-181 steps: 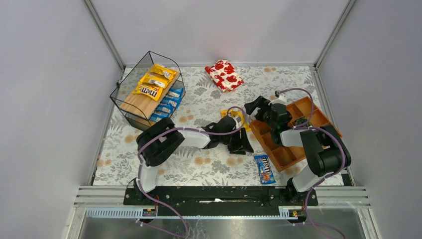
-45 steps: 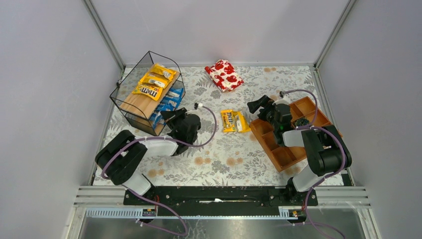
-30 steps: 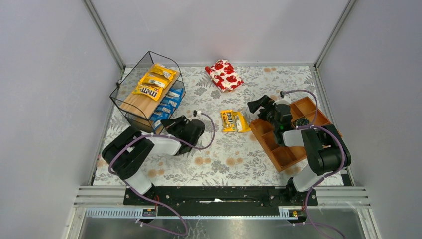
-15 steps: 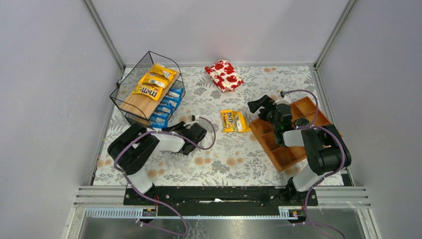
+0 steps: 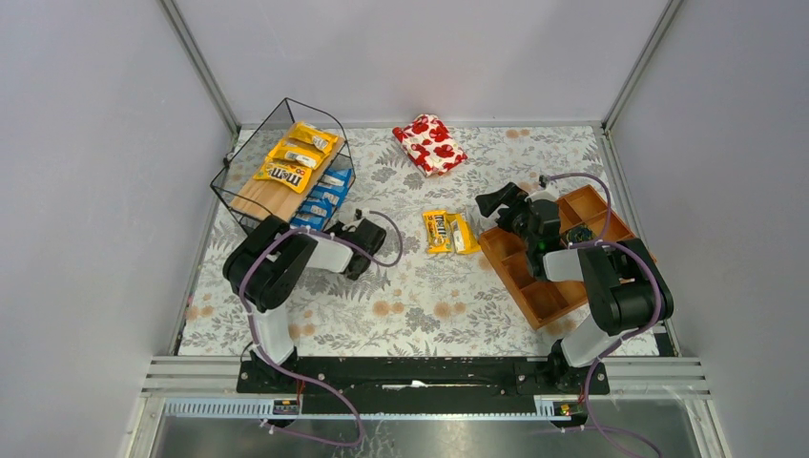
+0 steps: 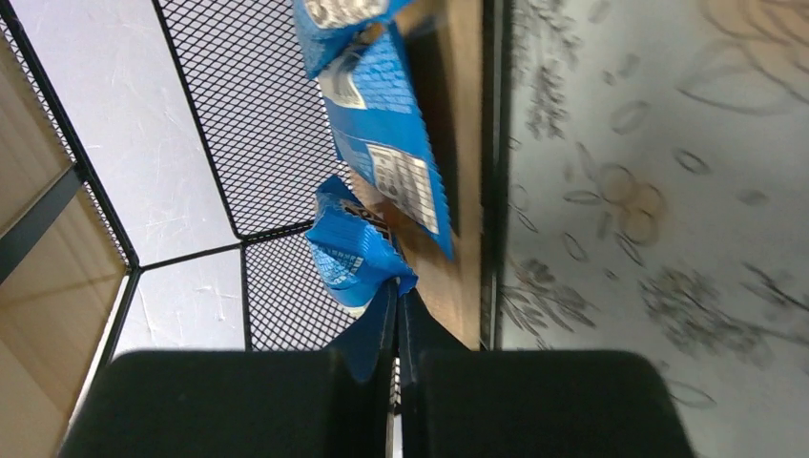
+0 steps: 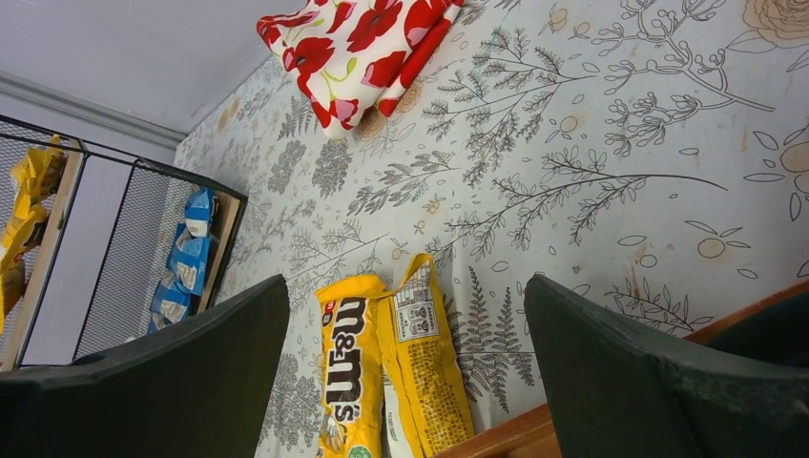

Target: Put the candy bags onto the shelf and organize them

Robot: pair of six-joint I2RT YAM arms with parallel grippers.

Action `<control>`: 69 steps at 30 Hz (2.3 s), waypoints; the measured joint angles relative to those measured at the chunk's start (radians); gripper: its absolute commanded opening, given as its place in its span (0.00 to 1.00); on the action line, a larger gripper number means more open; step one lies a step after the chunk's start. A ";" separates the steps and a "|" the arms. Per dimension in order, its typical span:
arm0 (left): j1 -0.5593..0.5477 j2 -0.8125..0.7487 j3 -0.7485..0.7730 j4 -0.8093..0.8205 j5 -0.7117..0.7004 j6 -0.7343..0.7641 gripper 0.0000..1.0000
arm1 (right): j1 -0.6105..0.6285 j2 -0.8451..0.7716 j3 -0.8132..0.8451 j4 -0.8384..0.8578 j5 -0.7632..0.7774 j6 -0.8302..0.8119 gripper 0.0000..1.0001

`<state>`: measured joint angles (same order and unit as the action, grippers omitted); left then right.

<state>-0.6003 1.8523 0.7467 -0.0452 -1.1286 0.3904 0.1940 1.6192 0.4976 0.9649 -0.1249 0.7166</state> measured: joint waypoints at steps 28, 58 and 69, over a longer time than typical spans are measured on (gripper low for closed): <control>0.038 0.007 0.029 -0.156 -0.009 -0.160 0.32 | -0.007 0.026 -0.002 0.035 -0.021 0.022 1.00; -0.246 -0.386 0.212 -0.428 0.308 -0.484 0.85 | -0.012 0.034 0.013 0.024 -0.051 -0.003 1.00; -0.245 -0.552 0.223 -0.256 0.626 -0.710 0.85 | 0.078 0.052 0.164 -0.176 -0.042 -0.135 1.00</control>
<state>-0.8452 1.2999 0.9699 -0.3012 -0.5022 -0.3191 0.2718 1.6711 0.6617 0.7891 -0.1673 0.5816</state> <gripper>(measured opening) 0.853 0.995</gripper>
